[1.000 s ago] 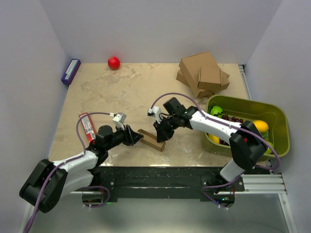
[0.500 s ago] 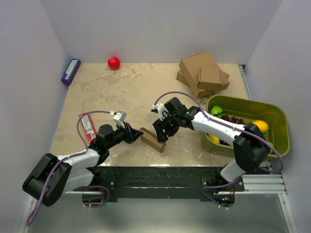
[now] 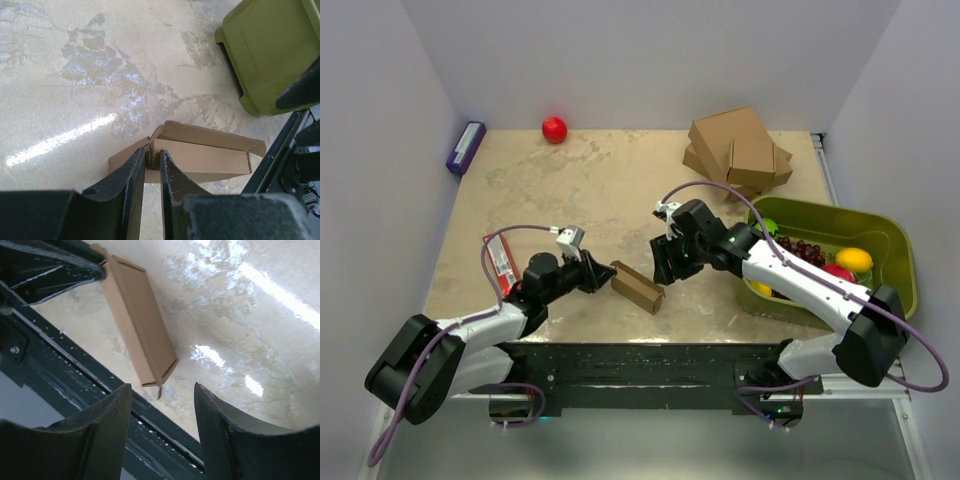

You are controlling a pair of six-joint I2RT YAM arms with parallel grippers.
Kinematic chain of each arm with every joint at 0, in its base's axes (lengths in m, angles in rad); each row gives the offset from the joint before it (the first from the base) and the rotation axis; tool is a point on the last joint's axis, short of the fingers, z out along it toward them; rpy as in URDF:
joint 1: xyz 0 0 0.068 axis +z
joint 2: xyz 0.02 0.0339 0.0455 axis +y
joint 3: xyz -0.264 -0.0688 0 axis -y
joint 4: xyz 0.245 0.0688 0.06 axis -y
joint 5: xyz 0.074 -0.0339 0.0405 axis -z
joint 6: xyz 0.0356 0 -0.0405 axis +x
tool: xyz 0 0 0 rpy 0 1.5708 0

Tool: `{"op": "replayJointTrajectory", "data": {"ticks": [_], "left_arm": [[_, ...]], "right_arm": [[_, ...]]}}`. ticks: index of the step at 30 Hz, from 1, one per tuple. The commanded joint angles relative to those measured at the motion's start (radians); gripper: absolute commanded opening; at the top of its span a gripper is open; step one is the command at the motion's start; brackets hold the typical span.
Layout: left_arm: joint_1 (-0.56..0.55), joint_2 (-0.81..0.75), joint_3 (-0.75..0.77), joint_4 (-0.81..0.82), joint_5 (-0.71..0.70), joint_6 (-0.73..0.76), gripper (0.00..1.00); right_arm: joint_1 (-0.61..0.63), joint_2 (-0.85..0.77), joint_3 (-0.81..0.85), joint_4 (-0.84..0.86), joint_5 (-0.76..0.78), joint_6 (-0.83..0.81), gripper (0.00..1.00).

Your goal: Fold the paper box

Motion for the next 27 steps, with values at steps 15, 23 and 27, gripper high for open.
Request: {"op": "replayJointTrajectory", "data": {"ticks": [15,23,27], "left_arm": [[-0.060,0.008,0.039,-0.108,-0.110,0.019,0.21],[-0.061,-0.001,0.041,-0.117,-0.115,0.022,0.21],[-0.061,-0.006,0.039,-0.122,-0.116,0.022,0.21]], "right_arm": [[0.097,0.015,-0.042,-0.047,0.140,0.191,0.32],[0.102,0.028,-0.053,-0.019,0.134,0.211,0.21],[0.103,0.032,-0.053,-0.019,0.137,0.215,0.19]]}}
